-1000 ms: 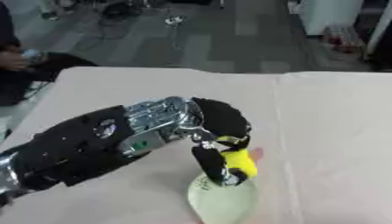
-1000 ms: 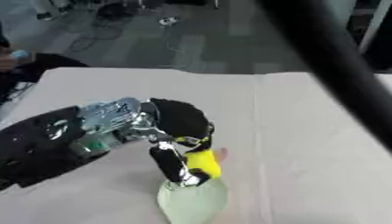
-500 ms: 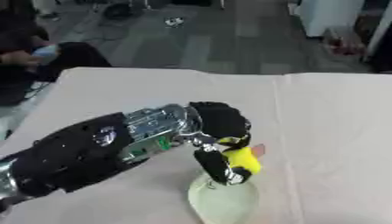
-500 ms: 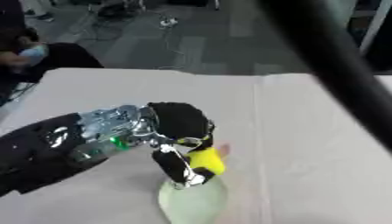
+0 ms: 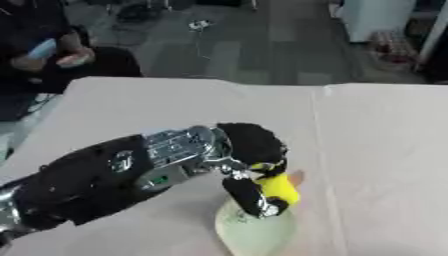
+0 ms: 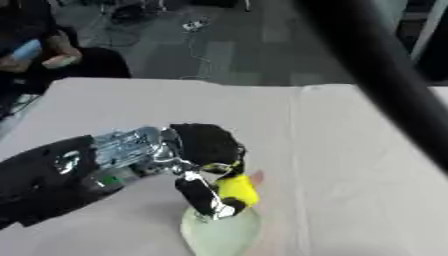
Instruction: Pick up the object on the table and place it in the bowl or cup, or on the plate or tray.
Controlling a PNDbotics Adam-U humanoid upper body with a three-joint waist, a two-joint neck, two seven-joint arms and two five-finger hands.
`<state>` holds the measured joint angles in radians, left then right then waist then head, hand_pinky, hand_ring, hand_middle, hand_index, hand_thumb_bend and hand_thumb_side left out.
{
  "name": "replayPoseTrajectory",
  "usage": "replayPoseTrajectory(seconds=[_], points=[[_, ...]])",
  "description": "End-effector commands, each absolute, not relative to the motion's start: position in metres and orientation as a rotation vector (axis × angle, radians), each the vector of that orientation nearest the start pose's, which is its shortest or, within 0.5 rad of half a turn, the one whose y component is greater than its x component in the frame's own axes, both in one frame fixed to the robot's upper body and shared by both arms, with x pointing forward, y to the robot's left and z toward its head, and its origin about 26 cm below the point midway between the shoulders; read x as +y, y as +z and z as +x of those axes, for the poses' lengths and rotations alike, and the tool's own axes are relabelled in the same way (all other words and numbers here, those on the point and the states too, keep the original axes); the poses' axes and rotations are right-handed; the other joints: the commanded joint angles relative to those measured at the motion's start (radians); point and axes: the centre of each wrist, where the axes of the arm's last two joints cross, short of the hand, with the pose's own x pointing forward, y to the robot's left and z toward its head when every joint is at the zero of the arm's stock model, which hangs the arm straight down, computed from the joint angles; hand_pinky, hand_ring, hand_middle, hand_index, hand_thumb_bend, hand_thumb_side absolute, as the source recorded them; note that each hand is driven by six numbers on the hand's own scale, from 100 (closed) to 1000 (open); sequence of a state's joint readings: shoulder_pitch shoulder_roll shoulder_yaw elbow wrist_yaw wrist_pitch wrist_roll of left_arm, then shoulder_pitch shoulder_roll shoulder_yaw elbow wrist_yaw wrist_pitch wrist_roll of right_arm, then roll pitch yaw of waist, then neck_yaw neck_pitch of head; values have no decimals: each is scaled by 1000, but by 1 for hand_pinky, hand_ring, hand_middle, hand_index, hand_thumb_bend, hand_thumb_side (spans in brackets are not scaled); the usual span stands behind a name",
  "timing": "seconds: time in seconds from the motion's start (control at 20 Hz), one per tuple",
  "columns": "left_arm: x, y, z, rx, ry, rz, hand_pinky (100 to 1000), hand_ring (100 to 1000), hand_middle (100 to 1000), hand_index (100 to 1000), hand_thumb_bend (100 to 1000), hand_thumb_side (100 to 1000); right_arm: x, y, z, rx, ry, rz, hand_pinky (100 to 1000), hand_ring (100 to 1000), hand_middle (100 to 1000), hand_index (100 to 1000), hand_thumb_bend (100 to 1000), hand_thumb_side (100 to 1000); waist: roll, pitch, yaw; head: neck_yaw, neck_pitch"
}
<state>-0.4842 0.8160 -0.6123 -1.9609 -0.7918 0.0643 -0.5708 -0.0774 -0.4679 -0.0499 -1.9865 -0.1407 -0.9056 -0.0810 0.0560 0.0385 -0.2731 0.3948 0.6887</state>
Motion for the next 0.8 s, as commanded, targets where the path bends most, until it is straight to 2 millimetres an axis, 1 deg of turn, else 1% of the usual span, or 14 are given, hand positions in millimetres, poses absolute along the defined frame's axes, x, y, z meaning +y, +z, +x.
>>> replayPoseTrajectory(seconds=[0.05,0.25,0.3,0.35,0.4,0.45,0.5,0.6,0.75,0.8], points=[[213,182,291,-1321,-2104,765,100,100,100,380,100,743,-316,163,272,3260,-441,49,189,379,420,328,100,853,-5,-10,-1,-9,-9],[214,176,292,-1305,-2116,750,100,100,100,390,100,754,-316,163,272,3260,-440,49,190,379,420,329,100,850,-5,-10,-2,-7,-7],[214,175,292,-1304,-2120,746,100,100,121,407,100,770,-316,163,272,3260,-440,50,190,379,420,328,100,851,-5,-10,-2,-7,-6],[214,174,292,-1305,-2123,744,100,100,156,425,100,784,-316,163,272,3260,-440,50,190,379,420,328,100,852,-5,-10,-2,-6,-6],[215,174,292,-1306,-2130,743,100,100,284,486,100,869,-316,163,272,3260,-441,50,189,379,420,328,100,853,-5,-10,-2,-7,-7],[215,174,292,-1303,-2136,744,100,207,367,534,100,915,-316,163,272,3260,-441,50,189,379,420,328,100,854,-5,-10,-2,-7,-7],[217,171,293,-1268,-2152,744,306,449,521,638,174,949,-316,163,272,3260,-441,49,189,379,420,328,100,854,-5,-10,-2,-7,-7],[219,167,295,-1175,-2189,744,511,625,671,719,252,964,-316,163,272,3259,-441,49,189,379,420,328,100,853,-5,-10,-2,-7,-6],[220,165,297,-1067,-2222,740,592,661,697,716,288,961,-316,163,272,3258,-439,49,189,379,420,329,100,852,-5,-9,-3,-7,-6],[220,163,297,-1040,-2227,737,605,674,709,719,293,961,-316,163,272,3258,-439,48,189,379,420,329,100,852,-5,-8,-3,-7,-6]])
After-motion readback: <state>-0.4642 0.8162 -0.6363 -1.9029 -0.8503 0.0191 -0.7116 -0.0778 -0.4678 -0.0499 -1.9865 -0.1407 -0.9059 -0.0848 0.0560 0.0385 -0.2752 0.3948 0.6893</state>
